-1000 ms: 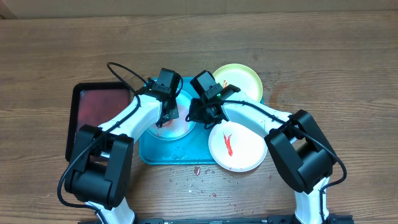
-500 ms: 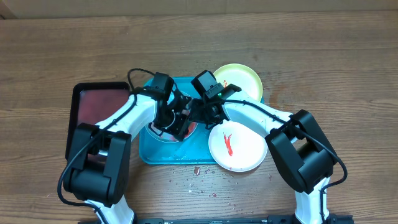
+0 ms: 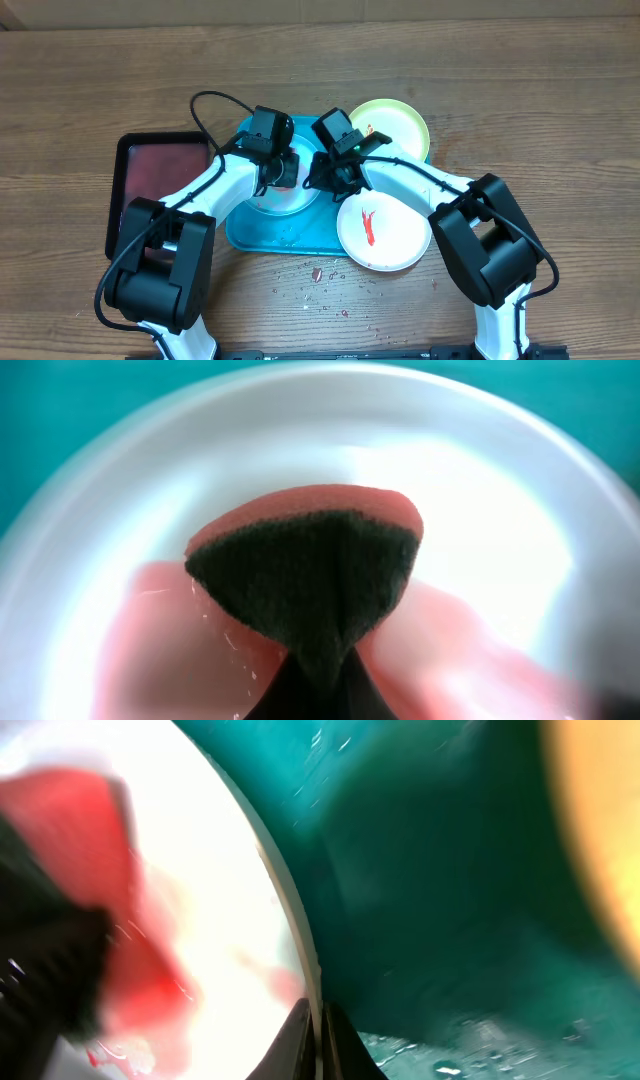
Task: Clean dirty plates on tray and stack at the side
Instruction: 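Scrub the white plate with the sponge in the left gripper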
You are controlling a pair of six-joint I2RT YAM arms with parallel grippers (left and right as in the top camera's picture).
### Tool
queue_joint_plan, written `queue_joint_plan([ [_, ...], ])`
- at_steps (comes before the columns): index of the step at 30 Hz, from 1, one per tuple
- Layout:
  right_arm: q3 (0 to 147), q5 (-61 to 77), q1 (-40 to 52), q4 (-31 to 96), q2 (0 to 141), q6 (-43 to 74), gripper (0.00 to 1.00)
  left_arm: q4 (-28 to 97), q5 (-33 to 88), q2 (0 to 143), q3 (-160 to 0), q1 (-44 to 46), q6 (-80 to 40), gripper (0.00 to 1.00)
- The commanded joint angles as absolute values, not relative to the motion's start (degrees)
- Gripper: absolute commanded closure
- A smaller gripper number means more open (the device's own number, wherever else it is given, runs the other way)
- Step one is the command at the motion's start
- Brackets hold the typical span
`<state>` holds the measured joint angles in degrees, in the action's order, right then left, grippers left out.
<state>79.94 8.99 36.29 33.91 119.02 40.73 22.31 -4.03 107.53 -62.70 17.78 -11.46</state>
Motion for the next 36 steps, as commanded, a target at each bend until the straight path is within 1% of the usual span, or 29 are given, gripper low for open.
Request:
queue_joint_plan([
  [1, 80.12, 10.39, 37.15, 35.00, 119.61, 39.46, 0.96, 24.32, -23.81, 108.77, -62.46, 16.86, -18.24, 0.96],
  [5, 80.12, 10.52, 37.06, 36.25, 119.61, 41.36, 0.96, 28.12, -19.25, 108.77, -62.46, 16.86, -17.21, 0.96],
  [8, 80.09, 14.39, 36.53, 38.15, 119.61, 42.04, 0.96, 32.56, -7.99, 108.77, -62.46, 16.86, -11.86, 0.96],
  [10, 79.81, 16.95, 36.16, 38.98, 119.59, 41.95, 0.96, 35.68, 1.65, 108.77, -62.46, 16.86, -6.04, 0.96],
  [14, 78.81, 18.37, 35.81, 38.92, 119.61, 41.56, 0.96, 42.00, 25.96, 108.77, -62.46, 16.93, 10.76, 0.96],
  [16, 78.74, 18.85, 35.81, 38.63, 119.59, 41.36, 0.96, 44.27, 32.69, 108.77, -62.46, 16.95, 15.35, 0.96],
  [17, 78.74, 19.53, 35.81, 38.35, 119.61, 40.75, 0.96, 44.58, 33.52, 108.77, -62.46, 16.97, 15.94, 0.96],
  [20, 78.74, 20.05, 35.90, 38.15, 119.61, 40.27, 0.96, 42.02, 31.62, 108.77, -62.46, 16.95, 15.68, 0.96],
  [22, 78.74, 20.05, 35.94, 38.15, 119.59, 40.29, 0.96, 38.41, 28.45, 108.77, -62.46, 16.95, 13.06, 0.96],
  [24, 78.72, 20.03, 35.92, 38.22, 119.61, 40.27, 0.96, 34.06, 22.72, 108.77, -62.46, 16.93, 8.34, 0.96],
  [27, 78.72, 20.01, 35.92, 38.28, 119.61, 40.27, 0.96, 27.55, 11.03, 108.77, -62.46, 16.91, -0.25, 0.96],
  [30, 78.72, 19.59, 35.94, 38.33, 119.61, 40.29, 0.96, 23.68, 1.28, 108.77, -62.46, 16.91, -5.91, 0.96],
  [33, 78.72, 19.33, 35.92, 38.44, 119.61, 40.29, 0.96, 24.93, -8.43, 108.77, -62.46, 16.88, -13.61, 0.96],
  [36, 78.72, 19.16, 35.92, 38.41, 119.61, 40.32, 0.96, 31.86, -15.68, 108.77, -62.46, 16.88, -22.98, 0.96],
])
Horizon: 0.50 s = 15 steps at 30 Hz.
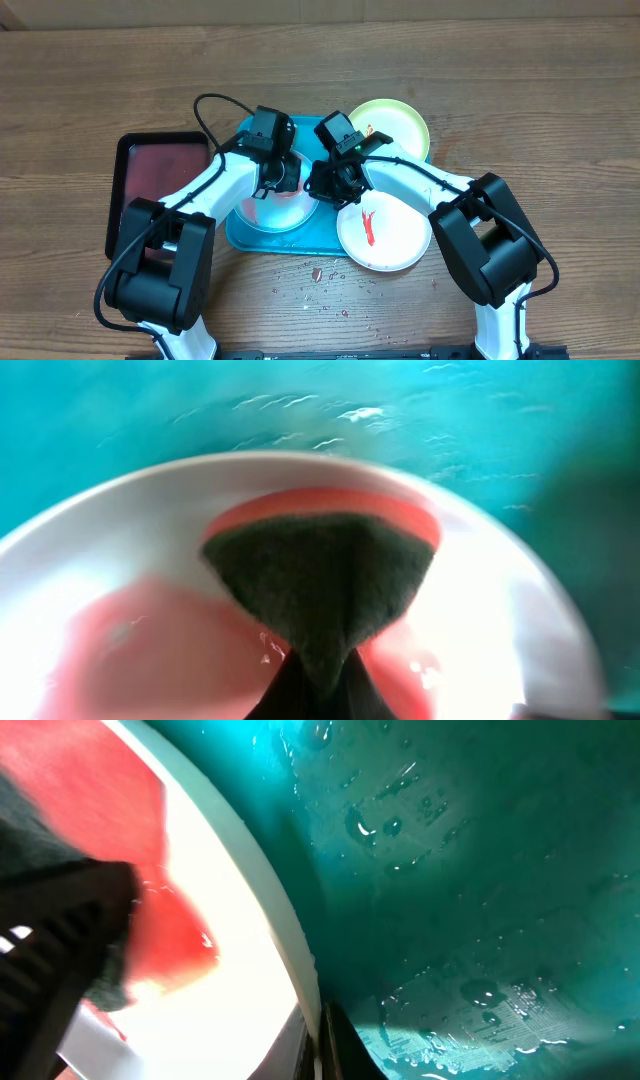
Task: Clean dirty plates on tray and stack at the side
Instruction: 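Scrub the white plate with the sponge in the left gripper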
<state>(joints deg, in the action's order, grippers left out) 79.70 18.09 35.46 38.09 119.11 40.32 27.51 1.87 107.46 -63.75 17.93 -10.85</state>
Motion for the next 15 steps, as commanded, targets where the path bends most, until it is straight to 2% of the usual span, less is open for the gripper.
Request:
queue_joint_plan([
  [1, 78.72, 19.16, 35.92, 38.41, 119.59, 40.32, 0.96, 34.50, -16.71, 108.77, -62.46, 16.88, -24.82, 0.96],
  [6, 78.72, 19.14, 35.92, 38.17, 119.61, 40.32, 0.96, 44.05, -15.77, 108.77, -62.46, 16.88, -25.30, 0.96],
  [8, 78.72, 19.14, 35.92, 38.13, 119.61, 40.32, 0.96, 46.83, -11.97, 108.77, -62.48, 16.88, -23.27, 0.96],
  [15, 78.72, 19.14, 35.92, 38.02, 119.61, 40.32, 0.96, 52.16, 17.89, 108.77, -62.46, 16.88, -1.02, 0.96],
])
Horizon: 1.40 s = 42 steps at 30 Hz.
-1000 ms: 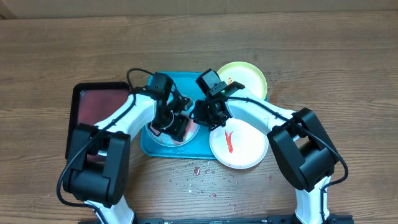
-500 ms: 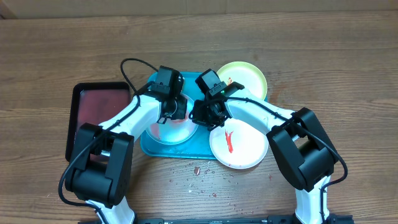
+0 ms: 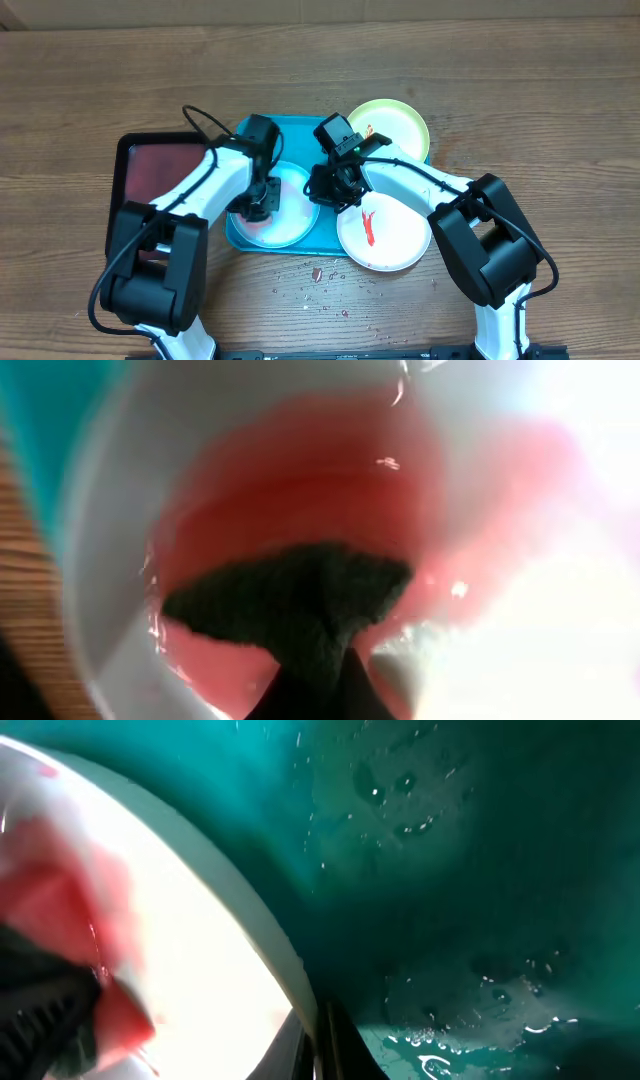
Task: Clean dirty plates on tray and stack at the side
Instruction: 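Scrub the white plate with the sponge in the left gripper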
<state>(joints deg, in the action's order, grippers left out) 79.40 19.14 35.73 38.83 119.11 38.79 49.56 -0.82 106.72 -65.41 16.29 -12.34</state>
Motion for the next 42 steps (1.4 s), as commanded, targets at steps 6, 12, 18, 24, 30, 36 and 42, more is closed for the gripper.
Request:
queue_joint_plan([
  [6, 78.72, 19.14, 35.92, 38.00, 119.61, 40.32, 0.96, 48.49, 36.05, 108.77, -62.46, 16.91, 11.53, 0.96],
  [12, 78.72, 19.09, 35.92, 38.04, 119.61, 40.29, 0.96, 37.26, 23.18, 108.77, -62.46, 16.60, -0.45, 0.96],
  [18, 78.72, 18.52, 35.92, 38.24, 119.61, 40.29, 0.96, 33.08, -4.58, 108.77, -62.48, 14.39, -17.41, 0.96],
  [24, 78.72, 18.48, 35.92, 38.20, 119.61, 40.32, 0.96, 40.45, -19.97, 108.77, -62.52, 11.31, -29.56, 0.96],
  [30, 78.72, 18.11, 35.92, 38.02, 119.61, 40.38, 0.96, 44.29, -3.53, 108.77, -62.52, 11.66, -20.01, 0.96],
  [36, 78.72, 18.09, 35.92, 38.02, 119.61, 40.36, 0.96, 46.98, 30.89, 108.77, -62.52, 12.43, 7.68, 0.96],
  [42, 78.72, 18.11, 35.92, 38.02, 119.61, 40.38, 0.96, 48.05, 42.30, 108.77, -62.52, 12.40, 18.46, 0.96],
])
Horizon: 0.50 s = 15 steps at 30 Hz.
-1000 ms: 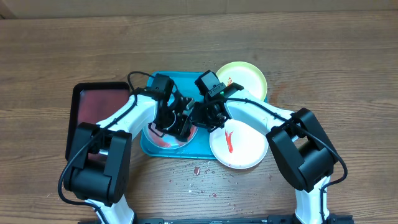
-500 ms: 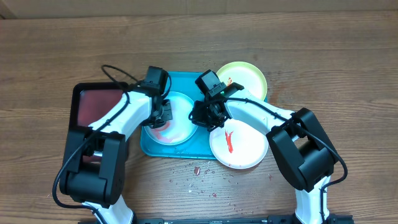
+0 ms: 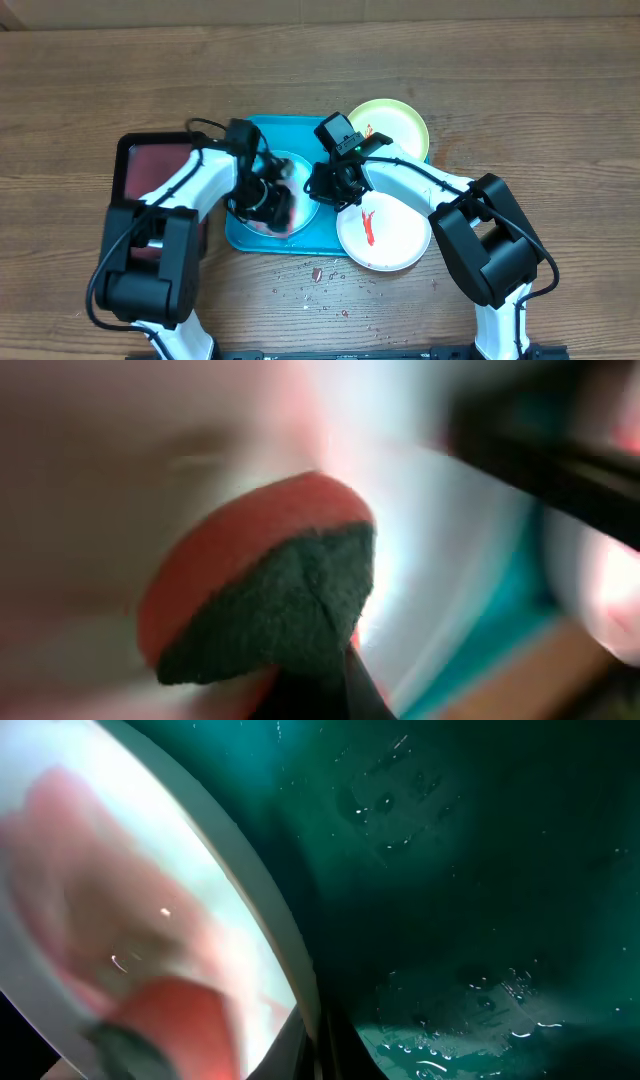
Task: Clean dirty plates on tray and stack at the side
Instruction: 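Scrub the white plate with the sponge in the left gripper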
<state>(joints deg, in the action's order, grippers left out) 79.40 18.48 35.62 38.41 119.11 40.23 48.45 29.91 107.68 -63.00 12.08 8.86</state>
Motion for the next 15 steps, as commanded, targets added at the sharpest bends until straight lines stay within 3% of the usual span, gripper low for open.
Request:
queue_joint_plan([
  [1, 78.72, 18.11, 35.92, 38.02, 119.61, 40.38, 0.96, 46.72, 41.32, 108.77, -62.52, 12.40, 18.41, 0.96],
  [4, 78.72, 18.11, 35.92, 38.02, 119.61, 40.36, 0.96, 40.14, 34.65, 108.77, -62.52, 12.38, 14.96, 0.96],
  [10, 78.72, 18.09, 35.92, 38.02, 119.61, 40.36, 0.96, 23.97, 6.57, 108.77, -62.52, 12.40, -6.81, 0.96],
  [15, 78.72, 18.06, 35.92, 38.04, 119.61, 40.32, 0.96, 26.26, -10.46, 108.77, -62.52, 12.40, -18.70, 0.96],
])
